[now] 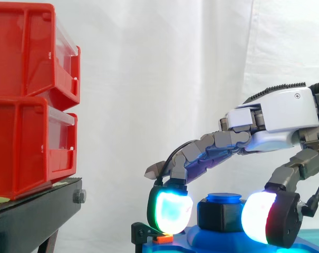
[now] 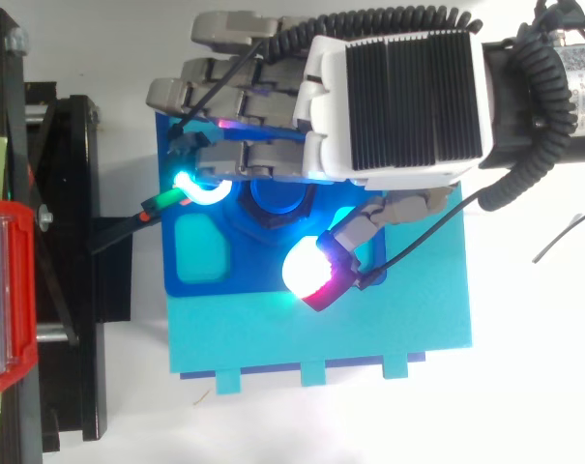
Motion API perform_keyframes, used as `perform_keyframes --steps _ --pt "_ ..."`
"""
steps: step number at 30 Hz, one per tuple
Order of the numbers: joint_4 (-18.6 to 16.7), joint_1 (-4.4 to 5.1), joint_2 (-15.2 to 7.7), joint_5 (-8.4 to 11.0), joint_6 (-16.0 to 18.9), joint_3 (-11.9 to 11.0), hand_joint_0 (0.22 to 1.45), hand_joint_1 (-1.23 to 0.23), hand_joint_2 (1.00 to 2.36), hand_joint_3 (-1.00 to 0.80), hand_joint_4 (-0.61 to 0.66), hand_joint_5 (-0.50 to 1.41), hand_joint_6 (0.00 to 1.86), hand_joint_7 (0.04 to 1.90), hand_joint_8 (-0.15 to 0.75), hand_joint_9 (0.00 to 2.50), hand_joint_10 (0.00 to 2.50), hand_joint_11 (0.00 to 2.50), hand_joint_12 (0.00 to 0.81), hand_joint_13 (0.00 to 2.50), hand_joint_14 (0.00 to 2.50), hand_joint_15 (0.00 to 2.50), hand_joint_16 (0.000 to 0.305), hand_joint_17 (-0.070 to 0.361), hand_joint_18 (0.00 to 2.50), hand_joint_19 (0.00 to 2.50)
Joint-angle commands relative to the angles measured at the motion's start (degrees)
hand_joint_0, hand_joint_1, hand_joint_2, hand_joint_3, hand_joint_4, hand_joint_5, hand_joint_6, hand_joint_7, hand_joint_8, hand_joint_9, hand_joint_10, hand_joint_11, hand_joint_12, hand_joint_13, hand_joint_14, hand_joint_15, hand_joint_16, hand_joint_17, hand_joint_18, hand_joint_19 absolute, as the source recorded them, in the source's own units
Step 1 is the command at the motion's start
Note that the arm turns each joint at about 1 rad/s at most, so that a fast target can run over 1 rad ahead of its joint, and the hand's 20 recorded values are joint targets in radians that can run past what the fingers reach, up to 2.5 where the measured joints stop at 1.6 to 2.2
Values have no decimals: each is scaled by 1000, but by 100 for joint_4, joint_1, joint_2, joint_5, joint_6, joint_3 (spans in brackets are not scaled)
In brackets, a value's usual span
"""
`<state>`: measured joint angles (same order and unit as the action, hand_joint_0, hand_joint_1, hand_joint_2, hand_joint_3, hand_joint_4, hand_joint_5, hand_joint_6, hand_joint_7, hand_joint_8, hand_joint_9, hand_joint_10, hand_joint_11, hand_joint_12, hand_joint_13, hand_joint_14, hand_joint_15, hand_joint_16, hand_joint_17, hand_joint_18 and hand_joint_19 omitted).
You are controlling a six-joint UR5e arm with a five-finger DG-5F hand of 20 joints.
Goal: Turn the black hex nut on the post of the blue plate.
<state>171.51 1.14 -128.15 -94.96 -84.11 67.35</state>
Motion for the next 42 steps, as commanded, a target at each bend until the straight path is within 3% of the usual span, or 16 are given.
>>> perform_keyframes --steps 1,8,19,29,42 --pt "22 0 0 -5 0 6 355 -609 1000 -500 166 -250 502 926 235 97 0 0 402 216 2 84 68 153 35 171" --pt "58 0 9 -14 0 -20 375 -610 1000 -500 193 -234 502 1049 229 110 0 0 393 223 3 88 66 148 34 172" --pt "224 0 9 -31 0 -152 385 -619 1000 -500 191 -230 501 1081 225 112 0 0 387 227 3 89 64 145 25 172" --pt "233 0 0 -31 0 -143 413 -719 1000 -500 176 -231 502 1087 211 116 0 0 369 236 3 90 61 137 38 170" --pt "207 -17 0 -40 -9 -143 452 -742 1002 -471 158 -230 502 1101 198 123 0 0 352 247 3 94 57 128 40 174"
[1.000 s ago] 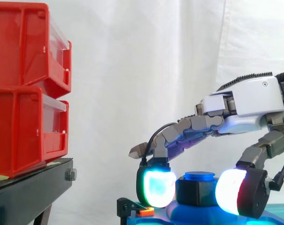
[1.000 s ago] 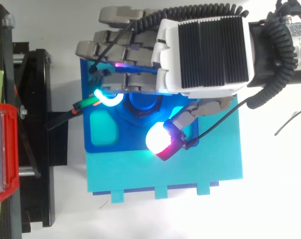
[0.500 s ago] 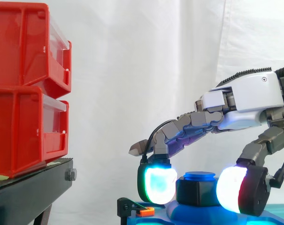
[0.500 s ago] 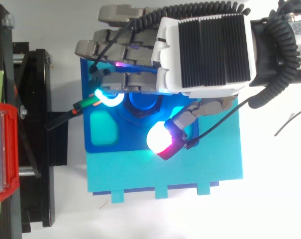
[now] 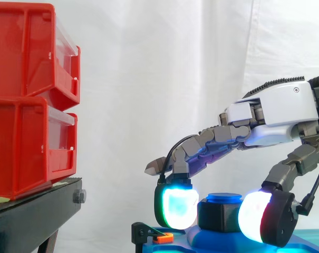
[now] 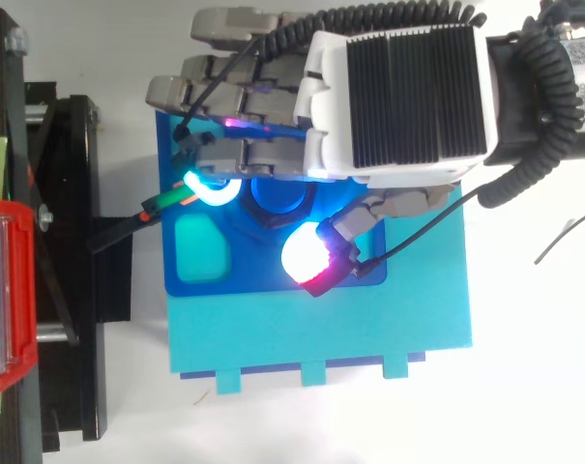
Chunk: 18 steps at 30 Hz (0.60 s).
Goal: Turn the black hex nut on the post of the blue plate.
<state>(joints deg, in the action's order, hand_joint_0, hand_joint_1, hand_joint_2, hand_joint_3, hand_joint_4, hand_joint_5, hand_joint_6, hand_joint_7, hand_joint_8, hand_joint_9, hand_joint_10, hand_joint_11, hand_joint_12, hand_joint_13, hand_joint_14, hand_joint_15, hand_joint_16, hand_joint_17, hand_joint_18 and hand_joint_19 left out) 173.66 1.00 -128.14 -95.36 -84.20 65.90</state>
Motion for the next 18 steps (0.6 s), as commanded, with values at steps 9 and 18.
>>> perform_keyframes --steps 9,18 --pt "19 -3 -1 0 -9 2 448 -768 1000 -500 162 -230 502 1097 198 126 0 0 353 254 3 91 57 129 57 167" --pt "28 -3 -1 -9 -18 2 479 -769 1004 -443 156 -227 501 1124 189 130 0 0 341 267 4 98 55 123 60 164"
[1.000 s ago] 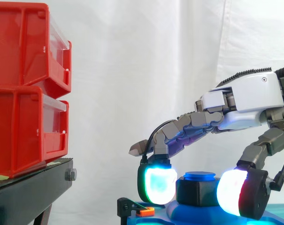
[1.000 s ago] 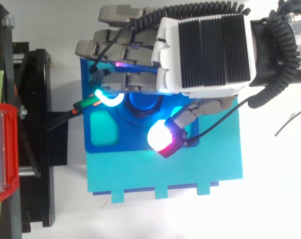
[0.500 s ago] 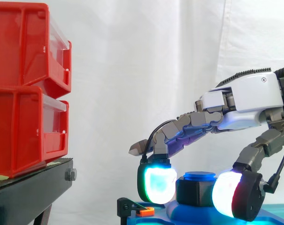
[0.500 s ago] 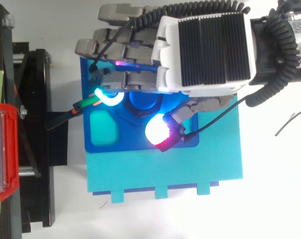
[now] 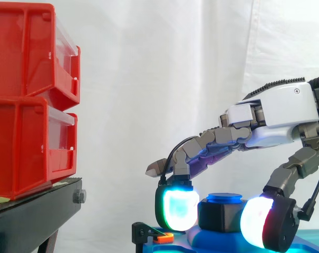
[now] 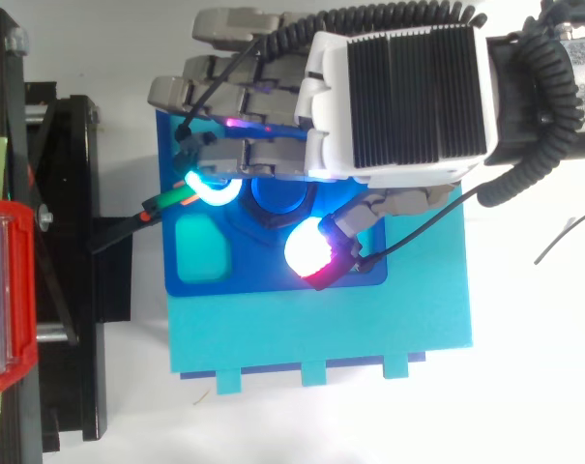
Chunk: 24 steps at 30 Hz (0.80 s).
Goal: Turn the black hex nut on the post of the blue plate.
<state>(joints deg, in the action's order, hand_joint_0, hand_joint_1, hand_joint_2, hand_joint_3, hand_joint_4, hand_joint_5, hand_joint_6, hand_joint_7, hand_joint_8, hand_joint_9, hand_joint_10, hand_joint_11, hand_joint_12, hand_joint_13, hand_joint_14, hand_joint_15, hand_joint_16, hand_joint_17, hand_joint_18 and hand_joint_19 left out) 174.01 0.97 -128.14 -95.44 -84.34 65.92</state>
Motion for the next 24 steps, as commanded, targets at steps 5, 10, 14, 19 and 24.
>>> perform_keyframes --steps 5,10,14,19,24 --pt "-25 18 0 -1 -3 0 501 -773 1005 -430 153 -221 501 1138 188 162 0 0 333 292 4 90 53 119 94 155" --pt "-25 18 0 -1 -3 0 508 -777 1006 -426 155 -218 501 1146 189 178 0 0 329 302 4 98 52 118 112 171" --pt "-7 18 0 -1 6 0 509 -777 1006 -430 157 -217 501 1148 189 181 0 0 329 306 3 95 52 118 112 171" --pt "1 9 0 -1 6 0 504 -775 1004 -438 160 -216 501 1149 191 183 0 0 331 309 4 103 53 118 114 170" --pt "37 -9 0 -1 6 0 500 -776 1004 -443 161 -215 501 1150 192 184 0 0 333 310 4 103 53 118 115 175"
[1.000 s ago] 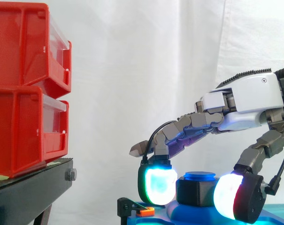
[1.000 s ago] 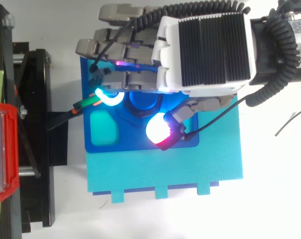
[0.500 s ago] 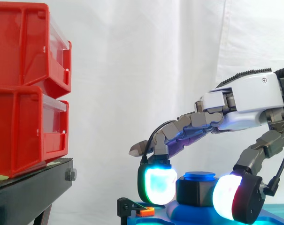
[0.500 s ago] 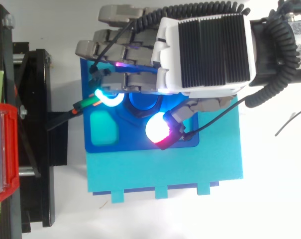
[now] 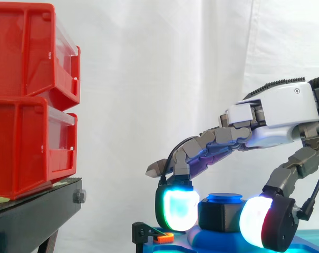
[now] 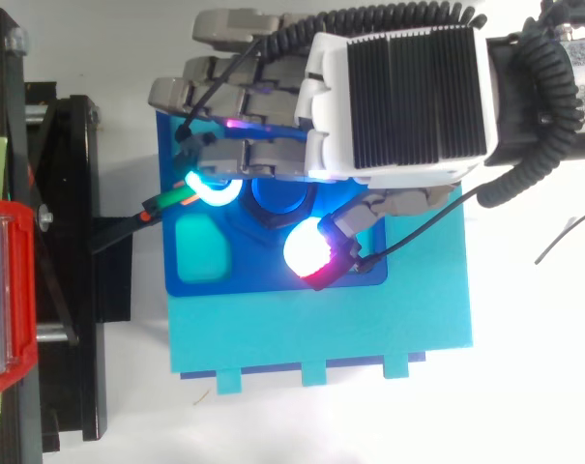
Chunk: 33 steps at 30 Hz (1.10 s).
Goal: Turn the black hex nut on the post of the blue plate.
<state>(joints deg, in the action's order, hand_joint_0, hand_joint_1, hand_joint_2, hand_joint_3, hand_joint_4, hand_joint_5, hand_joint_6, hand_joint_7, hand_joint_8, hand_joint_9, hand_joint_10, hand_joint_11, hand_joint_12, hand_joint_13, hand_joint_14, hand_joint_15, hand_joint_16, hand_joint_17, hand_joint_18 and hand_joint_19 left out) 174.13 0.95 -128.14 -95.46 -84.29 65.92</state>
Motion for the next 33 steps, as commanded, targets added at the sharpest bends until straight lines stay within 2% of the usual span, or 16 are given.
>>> perform_keyframes --steps 1,9,18,21,26,33 --pt "24 -16 -1 1 0 0 500 -776 1004 -445 162 -215 501 1151 192 185 0 0 333 310 4 102 53 118 116 170" --pt "42 -16 -1 1 0 0 519 -772 1006 -431 154 -205 504 1217 192 208 0 0 327 324 4 95 51 116 141 161" --pt "-2 -7 -1 -8 0 0 533 -768 1005 -431 148 -205 511 1207 190 217 0 0 324 331 4 102 51 114 156 165" --pt "-11 -7 -1 -8 0 0 501 -767 1003 -467 166 -206 500 1201 197 220 0 0 333 335 4 108 52 117 162 167" --pt "-20 10 8 1 9 0 422 -697 1000 -500 174 -239 502 950 224 205 0 0 368 302 3 95 59 133 130 181" --pt "7 45 8 1 62 -158 397 -643 1000 -500 153 -250 502 841 229 178 0 0 381 285 3 91 62 140 98 176"
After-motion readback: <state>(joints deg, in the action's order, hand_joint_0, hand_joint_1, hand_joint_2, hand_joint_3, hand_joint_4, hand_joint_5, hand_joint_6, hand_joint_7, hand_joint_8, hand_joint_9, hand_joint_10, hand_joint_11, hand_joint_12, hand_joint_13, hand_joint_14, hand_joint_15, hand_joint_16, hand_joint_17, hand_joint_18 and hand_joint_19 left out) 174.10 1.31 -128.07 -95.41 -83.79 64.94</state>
